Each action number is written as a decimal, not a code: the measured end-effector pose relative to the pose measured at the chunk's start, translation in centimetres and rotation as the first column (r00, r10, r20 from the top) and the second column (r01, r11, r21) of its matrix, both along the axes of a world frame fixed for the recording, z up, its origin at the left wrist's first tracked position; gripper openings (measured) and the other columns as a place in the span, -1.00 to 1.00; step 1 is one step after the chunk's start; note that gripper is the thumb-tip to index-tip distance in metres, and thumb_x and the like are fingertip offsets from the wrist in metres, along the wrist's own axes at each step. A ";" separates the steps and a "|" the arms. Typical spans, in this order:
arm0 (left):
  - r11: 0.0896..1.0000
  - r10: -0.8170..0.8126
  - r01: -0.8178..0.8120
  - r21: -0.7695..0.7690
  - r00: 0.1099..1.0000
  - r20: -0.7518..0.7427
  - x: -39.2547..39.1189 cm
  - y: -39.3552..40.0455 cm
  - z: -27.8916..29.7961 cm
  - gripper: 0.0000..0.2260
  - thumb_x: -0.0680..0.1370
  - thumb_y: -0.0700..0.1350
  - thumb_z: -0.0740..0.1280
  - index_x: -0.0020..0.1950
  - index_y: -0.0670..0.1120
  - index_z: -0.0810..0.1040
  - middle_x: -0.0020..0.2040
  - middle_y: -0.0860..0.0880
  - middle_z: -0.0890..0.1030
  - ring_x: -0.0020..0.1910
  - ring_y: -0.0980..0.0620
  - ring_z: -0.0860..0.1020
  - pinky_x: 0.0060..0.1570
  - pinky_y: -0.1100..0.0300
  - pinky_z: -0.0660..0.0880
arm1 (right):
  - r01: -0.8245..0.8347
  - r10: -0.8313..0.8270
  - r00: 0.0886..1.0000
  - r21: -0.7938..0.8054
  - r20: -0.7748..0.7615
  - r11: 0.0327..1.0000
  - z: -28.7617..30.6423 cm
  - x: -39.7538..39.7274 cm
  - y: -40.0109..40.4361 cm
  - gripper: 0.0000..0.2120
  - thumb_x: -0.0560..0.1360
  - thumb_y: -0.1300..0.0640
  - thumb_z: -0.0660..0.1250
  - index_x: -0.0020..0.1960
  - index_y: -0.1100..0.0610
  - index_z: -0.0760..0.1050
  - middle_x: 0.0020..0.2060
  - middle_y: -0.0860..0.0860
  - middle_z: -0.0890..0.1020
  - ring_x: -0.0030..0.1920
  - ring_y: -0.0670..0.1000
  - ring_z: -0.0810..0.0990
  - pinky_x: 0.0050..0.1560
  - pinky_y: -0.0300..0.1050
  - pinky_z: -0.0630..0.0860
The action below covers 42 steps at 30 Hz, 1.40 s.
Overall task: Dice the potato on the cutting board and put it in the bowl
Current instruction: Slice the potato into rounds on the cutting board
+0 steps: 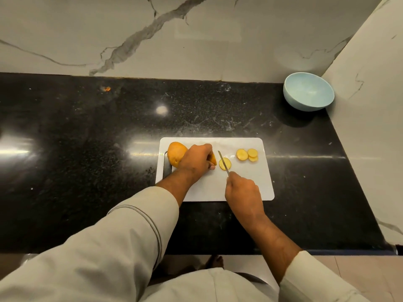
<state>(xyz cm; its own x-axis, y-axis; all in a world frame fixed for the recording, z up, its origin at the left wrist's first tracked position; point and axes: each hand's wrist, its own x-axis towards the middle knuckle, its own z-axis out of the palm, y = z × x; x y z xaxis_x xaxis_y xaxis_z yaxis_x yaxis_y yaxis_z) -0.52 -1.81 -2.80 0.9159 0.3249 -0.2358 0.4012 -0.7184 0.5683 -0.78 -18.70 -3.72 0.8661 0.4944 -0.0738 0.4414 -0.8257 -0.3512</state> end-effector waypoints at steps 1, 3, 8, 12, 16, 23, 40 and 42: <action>1.000 0.003 -0.003 0.012 1.000 0.003 0.0 -0.1 -0.1 -0.86 0.48 -0.19 0.44 -0.06 -0.06 0.50 -0.11 -0.02 0.60 -0.17 0.04 0.51 -0.13 0.17 0.48 | -0.003 0.003 1.000 0.012 0.006 1.000 0.0 0.1 0.7 -0.76 0.64 0.07 0.11 0.14 0.15 0.50 -0.14 0.06 0.64 -0.21 0.03 0.61 -0.15 -0.09 0.58; 1.000 -0.005 0.004 0.024 1.000 0.014 0.0 -0.2 -0.2 -0.87 0.48 -0.20 0.43 -0.08 -0.08 0.50 -0.13 -0.03 0.59 -0.17 0.04 0.50 -0.15 0.19 0.44 | -0.012 0.012 1.000 0.007 0.016 1.000 -0.3 0.0 1.8 -0.76 0.64 0.09 0.10 0.15 0.15 0.49 -0.15 0.06 0.64 -0.22 0.05 0.60 -0.17 -0.07 0.57; 0.999 -0.024 0.023 0.041 1.000 0.013 0.1 -0.2 -0.1 -0.89 0.49 -0.21 0.41 -0.13 -0.07 0.50 -0.16 -0.04 0.58 -0.16 -0.01 0.52 -0.14 0.17 0.45 | 0.024 -0.023 1.000 -0.020 0.018 1.000 -0.9 -0.2 2.8 -0.76 0.64 0.10 0.10 0.20 0.14 0.46 -0.14 0.05 0.63 -0.21 0.04 0.60 -0.19 -0.06 0.58; 0.999 0.014 -0.016 0.031 0.999 0.051 -0.2 -0.4 -0.3 -0.94 0.51 -0.23 0.37 -0.15 -0.11 0.56 -0.19 -0.04 0.62 -0.26 0.08 0.49 -0.17 0.19 0.47 | 0.038 -0.037 0.999 -0.038 0.027 0.999 -1.1 -0.3 3.1 -0.77 0.64 0.08 0.12 0.18 0.13 0.46 -0.17 0.04 0.62 -0.24 0.02 0.59 -0.24 -0.11 0.56; 0.999 0.033 -0.035 0.030 0.997 0.068 -0.5 -0.6 -0.5 -0.93 0.50 -0.26 0.36 -0.16 -0.12 0.56 -0.22 -0.04 0.63 -0.28 0.08 0.48 -0.18 0.18 0.48 | 0.036 -0.034 0.999 -0.045 0.031 0.998 -1.2 -0.4 3.4 -0.77 0.64 0.08 0.12 0.19 0.13 0.47 -0.15 0.05 0.63 -0.23 0.03 0.60 -0.25 -0.12 0.54; 0.997 0.044 -0.049 0.060 0.996 0.079 -0.8 -1.2 -0.3 -0.96 0.51 -0.26 0.34 -0.12 -0.15 0.57 -0.15 -0.11 0.63 -0.16 -0.04 0.53 -0.15 0.10 0.49 | 0.003 -0.002 0.999 -0.041 0.039 0.999 -1.4 -0.2 3.2 -0.76 0.64 0.07 0.11 0.19 0.13 0.46 -0.14 0.05 0.63 -0.24 0.02 0.59 -0.28 -0.15 0.49; 0.991 0.007 -0.016 0.136 0.998 0.070 -0.8 -1.3 -0.2 -0.84 0.52 -0.29 0.25 -0.06 -0.14 0.62 -0.11 -0.12 0.65 -0.11 -0.07 0.57 -0.10 0.12 0.50 | 0.001 -0.001 1.000 -0.042 0.003 0.999 -1.0 0.9 4.5 -0.84 0.57 0.21 0.11 0.05 0.18 0.45 -0.17 0.13 0.61 -0.29 0.12 0.51 -0.35 -0.09 0.31; 0.990 0.002 -0.012 0.138 0.998 0.066 -0.7 -1.3 -0.2 -0.82 0.52 -0.30 0.24 -0.07 -0.14 0.62 -0.13 -0.11 0.65 -0.12 -0.08 0.58 -0.09 0.09 0.53 | -0.002 0.001 1.000 -0.049 -0.008 0.999 -0.9 1.1 4.9 -0.83 0.56 0.24 0.11 0.05 0.18 0.45 -0.15 0.14 0.60 -0.27 0.14 0.51 -0.33 -0.08 0.31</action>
<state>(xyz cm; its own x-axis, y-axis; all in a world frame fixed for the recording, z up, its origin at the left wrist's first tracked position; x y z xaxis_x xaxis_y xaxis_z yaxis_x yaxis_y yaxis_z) -1.27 -3.14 -2.98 0.9255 0.3566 -0.1277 0.3715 -0.7890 0.4894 0.35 -13.75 -4.62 0.8647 0.4913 -0.1049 0.4401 -0.8415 -0.3135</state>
